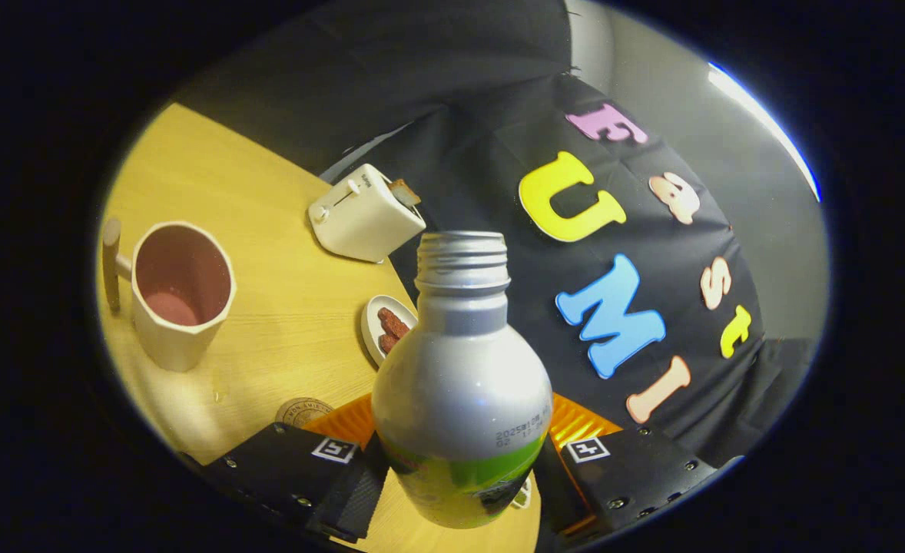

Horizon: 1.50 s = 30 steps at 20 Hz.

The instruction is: Take the bottle from table, then pour the juice into the cup, finally place the bottle on the coaster

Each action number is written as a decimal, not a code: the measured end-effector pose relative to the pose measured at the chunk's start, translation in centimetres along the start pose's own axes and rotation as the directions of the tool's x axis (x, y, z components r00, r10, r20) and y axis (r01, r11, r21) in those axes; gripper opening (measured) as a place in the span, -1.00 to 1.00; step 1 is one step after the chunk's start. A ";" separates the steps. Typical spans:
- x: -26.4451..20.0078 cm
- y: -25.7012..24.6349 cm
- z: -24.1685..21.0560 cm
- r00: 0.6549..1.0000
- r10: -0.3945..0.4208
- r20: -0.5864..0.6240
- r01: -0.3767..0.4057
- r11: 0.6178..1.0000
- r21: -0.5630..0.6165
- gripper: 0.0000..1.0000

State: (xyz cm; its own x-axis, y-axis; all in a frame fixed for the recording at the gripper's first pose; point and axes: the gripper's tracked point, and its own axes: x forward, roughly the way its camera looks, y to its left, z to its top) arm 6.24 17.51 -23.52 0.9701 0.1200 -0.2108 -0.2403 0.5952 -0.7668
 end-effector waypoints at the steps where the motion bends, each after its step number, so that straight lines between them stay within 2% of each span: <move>1: 0.0 -0.4 -0.2 1.000 0.000 -0.007 0.000 0.999 0.037 0.64; 5: -0.4 -1.0 -0.9 1.000 0.013 0.001 -0.013 0.978 0.210 0.65; 7: -0.4 -0.9 -1.4 0.999 0.040 -0.003 -0.037 0.950 0.311 0.65; 9: -0.3 -0.1 -1.4 0.995 0.098 0.014 -0.094 0.888 0.450 0.65; 12: 0.1 1.2 -1.4 0.982 0.184 0.048 -0.170 0.734 0.658 0.65; 13: 0.3 1.4 -1.9 0.980 0.194 0.048 -0.172 0.701 0.692 0.65; 17: 0.7 2.0 -2.2 0.972 0.220 0.085 -0.206 0.622 0.755 0.65; 21: 1.3 2.1 -2.0 0.972 0.203 0.115 -0.218 0.618 0.755 0.65; 24: 2.1 1.9 -2.3 0.980 0.151 0.131 -0.198 0.648 0.736 0.65; 26: 2.6 2.7 -2.3 0.981 0.143 0.133 -0.195 0.658 0.727 0.65; 30: 3.6 4.0 -2.5 0.980 0.150 0.133 -0.199 0.646 0.737 0.65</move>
State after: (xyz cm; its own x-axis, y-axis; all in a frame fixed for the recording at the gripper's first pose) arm 8.72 18.33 -28.91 0.9187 0.3130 -0.2408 -0.3241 0.9460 -0.0071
